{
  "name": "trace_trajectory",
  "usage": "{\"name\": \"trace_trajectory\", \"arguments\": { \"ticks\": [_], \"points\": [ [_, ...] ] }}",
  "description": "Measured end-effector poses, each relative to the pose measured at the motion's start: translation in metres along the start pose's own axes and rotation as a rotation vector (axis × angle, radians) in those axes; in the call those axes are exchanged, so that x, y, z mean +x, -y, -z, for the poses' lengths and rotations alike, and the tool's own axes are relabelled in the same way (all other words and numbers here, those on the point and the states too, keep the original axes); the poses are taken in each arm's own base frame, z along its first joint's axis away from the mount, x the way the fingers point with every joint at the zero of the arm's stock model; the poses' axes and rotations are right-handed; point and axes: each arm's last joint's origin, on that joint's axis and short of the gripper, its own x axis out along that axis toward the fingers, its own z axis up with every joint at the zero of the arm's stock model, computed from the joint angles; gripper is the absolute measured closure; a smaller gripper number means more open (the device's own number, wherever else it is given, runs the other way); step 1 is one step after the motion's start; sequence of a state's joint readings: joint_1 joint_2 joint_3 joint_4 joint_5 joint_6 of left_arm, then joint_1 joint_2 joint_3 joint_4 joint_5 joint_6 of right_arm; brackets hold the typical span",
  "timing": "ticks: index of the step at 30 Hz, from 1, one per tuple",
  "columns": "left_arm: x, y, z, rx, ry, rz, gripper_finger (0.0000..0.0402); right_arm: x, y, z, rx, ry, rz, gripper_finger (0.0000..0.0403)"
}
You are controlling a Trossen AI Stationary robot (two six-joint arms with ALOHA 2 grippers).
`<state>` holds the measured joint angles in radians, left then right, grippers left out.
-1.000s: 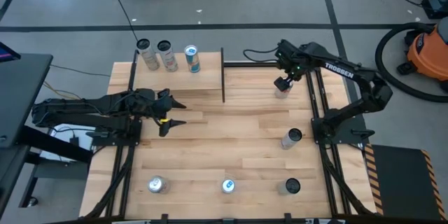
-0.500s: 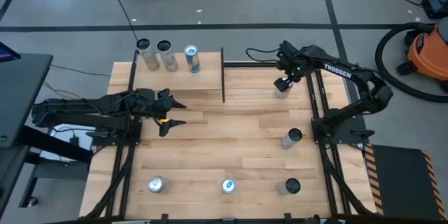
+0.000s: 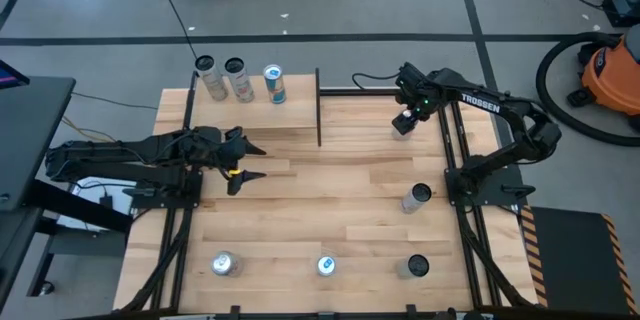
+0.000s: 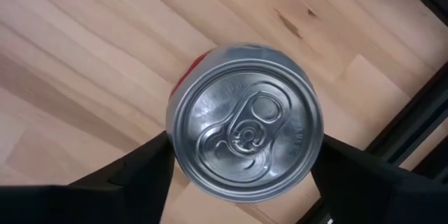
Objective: Place canned beverage on shelf
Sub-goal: Put the top red-silver soda can on the shelf
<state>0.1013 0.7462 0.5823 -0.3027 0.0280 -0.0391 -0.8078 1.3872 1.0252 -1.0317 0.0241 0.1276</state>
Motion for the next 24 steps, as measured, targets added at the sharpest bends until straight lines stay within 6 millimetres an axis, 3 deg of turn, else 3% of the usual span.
{"name": "trace_trajectory", "arguments": {
  "ticks": [2,15,24],
  "points": [
    [0.0,0.0,0.0,0.0,0.0,0.0,0.009,0.0,0.0,0.0,0.0,0.001,0.0,0.0113],
    [0.0,0.0,-0.002,0.001,0.018,0.0,0.009,-0.014,-0.001,-0.006,-0.003,0.018,-0.003,0.0114],
    [0.0,0.0,-0.002,0.001,0.018,0.0,0.009,-0.035,-0.016,-0.011,-0.046,0.053,-0.02,0.0114]
  ]
}}
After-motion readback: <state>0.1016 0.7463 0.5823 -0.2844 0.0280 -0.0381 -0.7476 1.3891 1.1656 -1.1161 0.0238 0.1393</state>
